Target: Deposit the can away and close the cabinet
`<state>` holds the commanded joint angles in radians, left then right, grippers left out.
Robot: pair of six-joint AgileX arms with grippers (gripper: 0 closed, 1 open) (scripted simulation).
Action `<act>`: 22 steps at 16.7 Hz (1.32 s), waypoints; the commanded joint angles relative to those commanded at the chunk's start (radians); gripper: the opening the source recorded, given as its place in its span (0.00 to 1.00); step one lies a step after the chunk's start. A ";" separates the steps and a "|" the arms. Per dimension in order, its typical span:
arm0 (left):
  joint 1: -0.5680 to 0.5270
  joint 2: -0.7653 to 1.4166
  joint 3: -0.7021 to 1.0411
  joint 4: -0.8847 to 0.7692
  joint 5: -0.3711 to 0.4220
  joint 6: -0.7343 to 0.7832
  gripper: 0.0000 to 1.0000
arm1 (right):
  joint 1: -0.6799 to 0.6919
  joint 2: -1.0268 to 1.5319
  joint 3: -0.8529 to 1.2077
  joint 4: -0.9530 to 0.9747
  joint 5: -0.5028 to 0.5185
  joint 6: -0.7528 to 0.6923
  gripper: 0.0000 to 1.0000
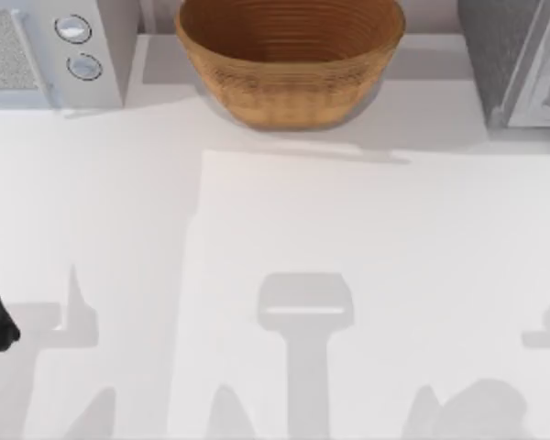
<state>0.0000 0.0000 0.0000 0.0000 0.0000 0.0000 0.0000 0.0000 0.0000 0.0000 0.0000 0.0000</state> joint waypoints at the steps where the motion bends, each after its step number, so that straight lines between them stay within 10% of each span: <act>1: 0.000 0.000 0.000 0.000 0.000 0.000 1.00 | 0.000 0.000 0.000 0.000 0.000 0.000 0.00; 9: 0.000 0.000 0.000 0.000 0.000 0.000 1.00 | 0.011 0.140 0.161 -0.038 0.024 0.004 0.00; 22: 0.000 0.000 0.000 0.000 0.000 0.000 1.00 | 0.140 1.007 1.309 -0.317 0.146 0.015 0.00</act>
<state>0.0000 0.0000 0.0000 0.0000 0.0000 0.0000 0.1403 1.0073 1.3091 -0.3167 0.1460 0.0146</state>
